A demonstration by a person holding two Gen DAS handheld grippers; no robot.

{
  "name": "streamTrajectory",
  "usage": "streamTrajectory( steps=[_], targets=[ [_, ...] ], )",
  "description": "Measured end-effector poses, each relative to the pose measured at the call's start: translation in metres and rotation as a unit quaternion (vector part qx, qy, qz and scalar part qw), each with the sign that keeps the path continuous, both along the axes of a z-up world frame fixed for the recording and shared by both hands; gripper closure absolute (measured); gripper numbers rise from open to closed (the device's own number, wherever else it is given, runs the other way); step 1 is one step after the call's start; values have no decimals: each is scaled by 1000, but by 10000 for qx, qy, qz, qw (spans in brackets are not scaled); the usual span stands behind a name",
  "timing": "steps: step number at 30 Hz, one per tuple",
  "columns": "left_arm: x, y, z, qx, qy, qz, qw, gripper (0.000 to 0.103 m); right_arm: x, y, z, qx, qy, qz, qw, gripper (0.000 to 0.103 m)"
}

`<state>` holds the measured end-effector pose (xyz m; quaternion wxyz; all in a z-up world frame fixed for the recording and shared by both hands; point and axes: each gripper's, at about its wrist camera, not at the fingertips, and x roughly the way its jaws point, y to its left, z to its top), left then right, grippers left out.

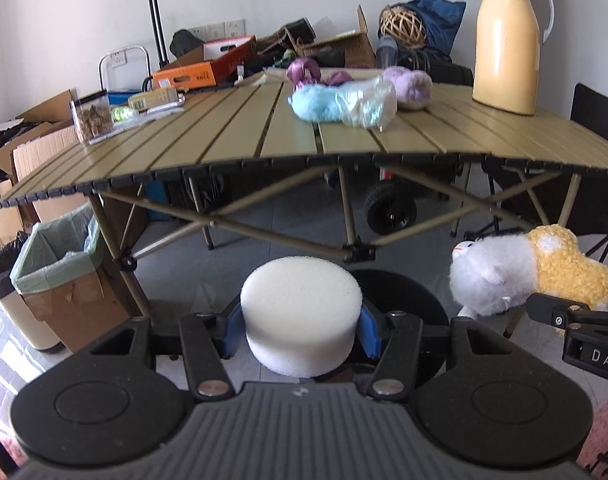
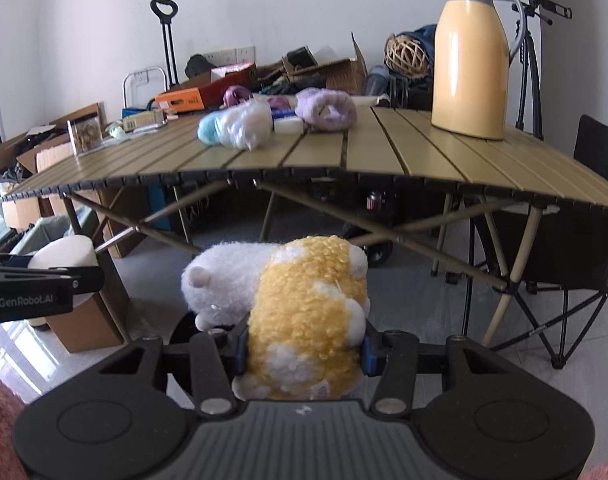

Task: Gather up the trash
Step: 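Lower the left tool into the bin and open it to drop the foam cylinder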

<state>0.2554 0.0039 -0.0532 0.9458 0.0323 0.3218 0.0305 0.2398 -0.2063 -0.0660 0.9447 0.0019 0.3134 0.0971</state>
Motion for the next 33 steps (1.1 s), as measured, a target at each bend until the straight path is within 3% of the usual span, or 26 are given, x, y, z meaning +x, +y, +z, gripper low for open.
streamTrajectory(
  steps=[21, 33],
  targets=[
    [21, 14, -84, 3, 1294, 98, 9915, 47, 14, -22, -80, -213, 1211, -387, 9917, 55],
    [34, 18, -97, -101, 1658, 137, 9860, 48, 27, -30, -98, -213, 1499, -557, 9869, 55]
  ],
)
